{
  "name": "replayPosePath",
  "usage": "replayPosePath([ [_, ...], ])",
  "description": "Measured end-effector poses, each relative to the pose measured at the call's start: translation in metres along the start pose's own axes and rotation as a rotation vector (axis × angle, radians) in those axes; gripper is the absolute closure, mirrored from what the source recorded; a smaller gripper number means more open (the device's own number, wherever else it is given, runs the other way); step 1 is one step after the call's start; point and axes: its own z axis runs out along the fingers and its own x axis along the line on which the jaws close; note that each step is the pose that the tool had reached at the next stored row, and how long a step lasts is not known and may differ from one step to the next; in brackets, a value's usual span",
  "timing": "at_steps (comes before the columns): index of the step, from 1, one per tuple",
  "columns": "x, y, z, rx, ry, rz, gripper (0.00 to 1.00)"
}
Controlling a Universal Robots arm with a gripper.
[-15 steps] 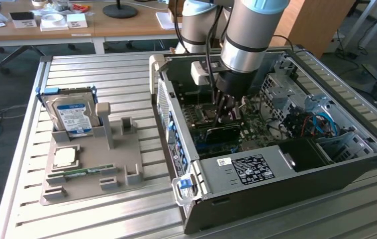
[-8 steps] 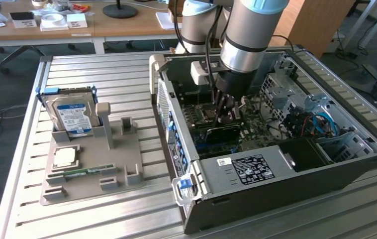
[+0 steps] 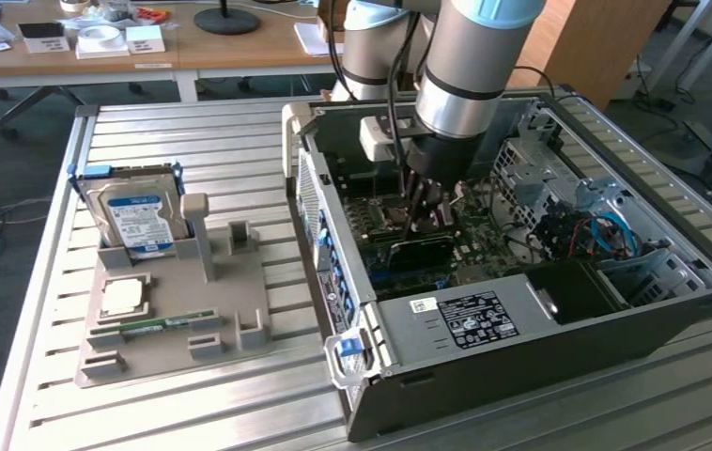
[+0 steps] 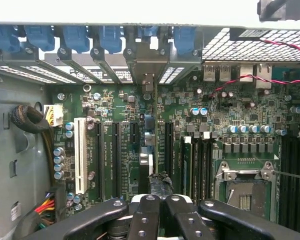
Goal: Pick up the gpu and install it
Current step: 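Press down on the gpu until it lock into place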
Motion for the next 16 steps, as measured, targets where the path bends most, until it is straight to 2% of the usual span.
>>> replayPosePath([
  [16,0.0,0.0,0.0017,0.0001,-0.0001,0.0,0.89],
])
